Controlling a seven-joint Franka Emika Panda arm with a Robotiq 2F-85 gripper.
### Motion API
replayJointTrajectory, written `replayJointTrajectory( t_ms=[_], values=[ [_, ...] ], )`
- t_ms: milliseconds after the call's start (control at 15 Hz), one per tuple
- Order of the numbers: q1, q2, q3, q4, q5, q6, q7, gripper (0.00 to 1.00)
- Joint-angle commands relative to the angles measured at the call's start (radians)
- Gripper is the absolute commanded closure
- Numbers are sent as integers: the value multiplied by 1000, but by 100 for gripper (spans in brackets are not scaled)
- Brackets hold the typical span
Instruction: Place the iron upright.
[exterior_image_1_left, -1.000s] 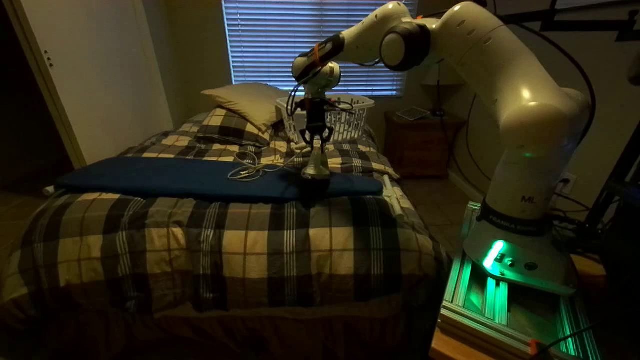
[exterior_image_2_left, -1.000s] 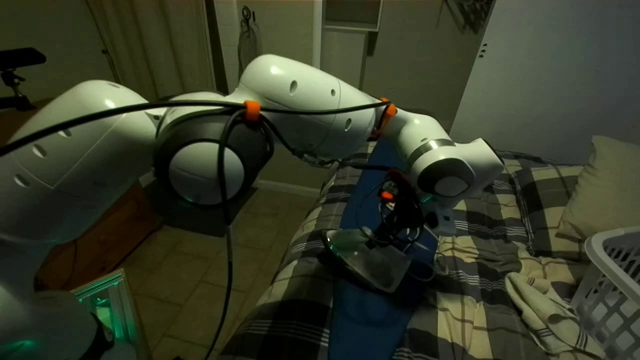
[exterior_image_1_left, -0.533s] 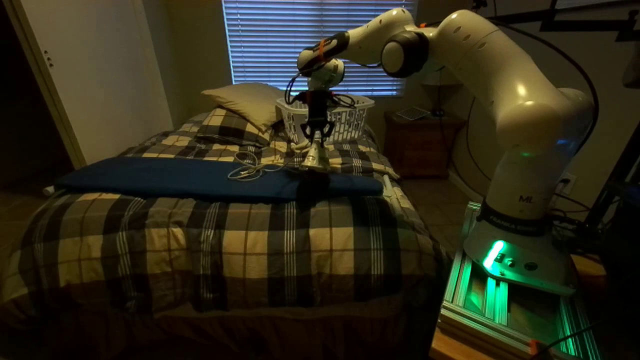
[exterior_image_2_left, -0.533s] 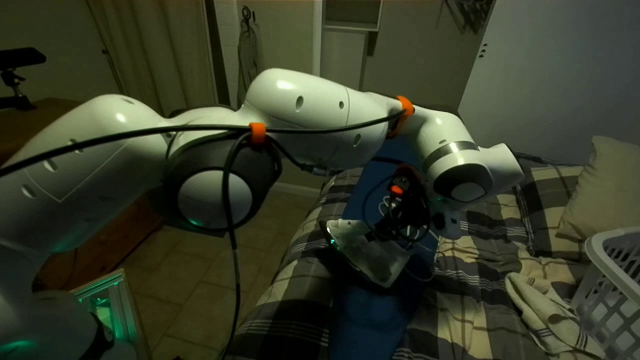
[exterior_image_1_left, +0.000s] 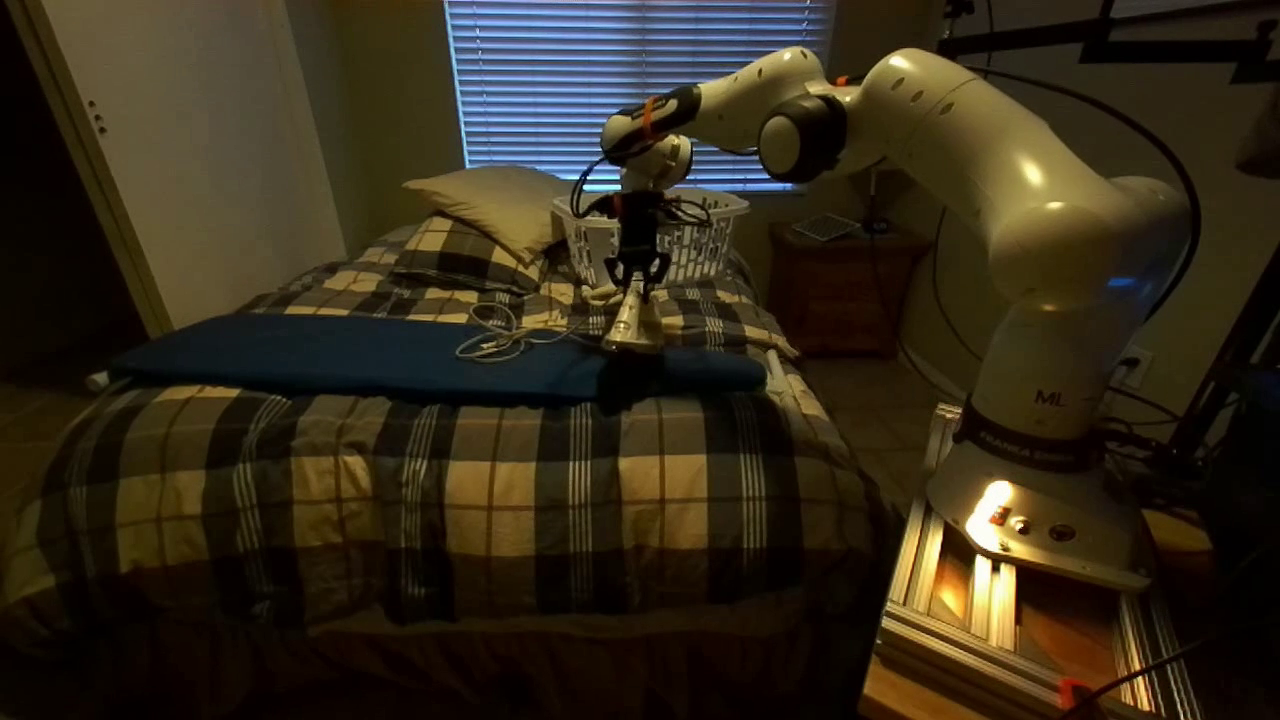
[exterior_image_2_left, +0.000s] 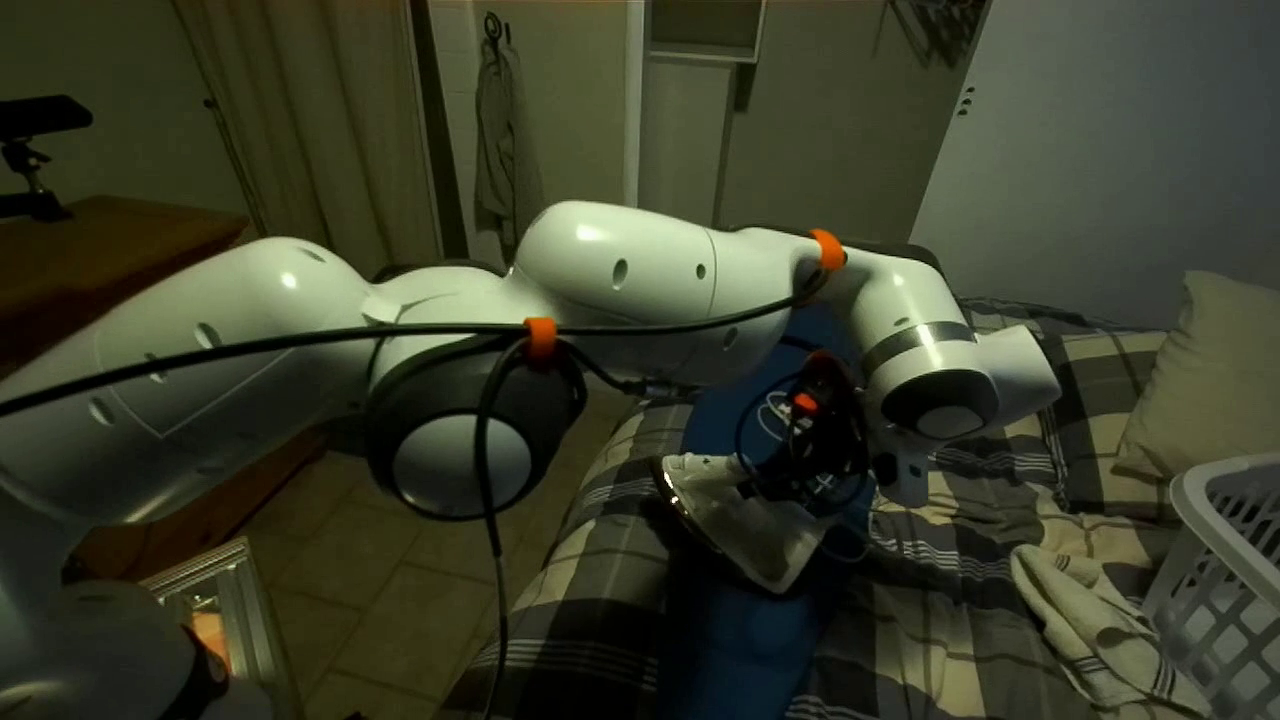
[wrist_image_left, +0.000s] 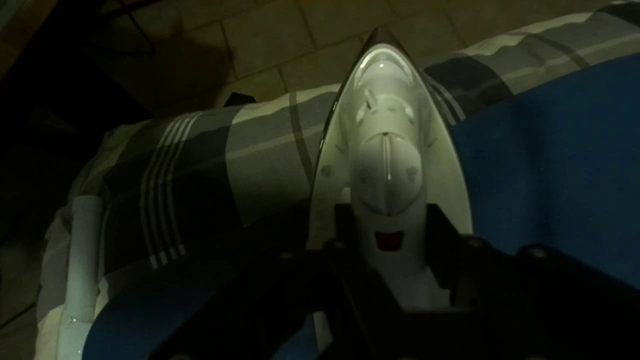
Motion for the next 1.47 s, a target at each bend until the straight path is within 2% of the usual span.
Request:
replayJointTrajectory(
  t_ms=[0,200,333,400,733,1000,1400],
  values=[
    [10,39,-4,95,-22,16,8,88],
    [37,45,-19,104,-68,48,-10,88],
    [56,47,-31,104,-108,67,-23,38],
    [67,47,-36,102,-128,75,-28,37],
    [125,40,-73,93,-239,168,-92,3],
    [159,36,-93,67,-298,251,-137,0],
    [211,-31,-105,-44,-324,254,-142,0]
  ],
)
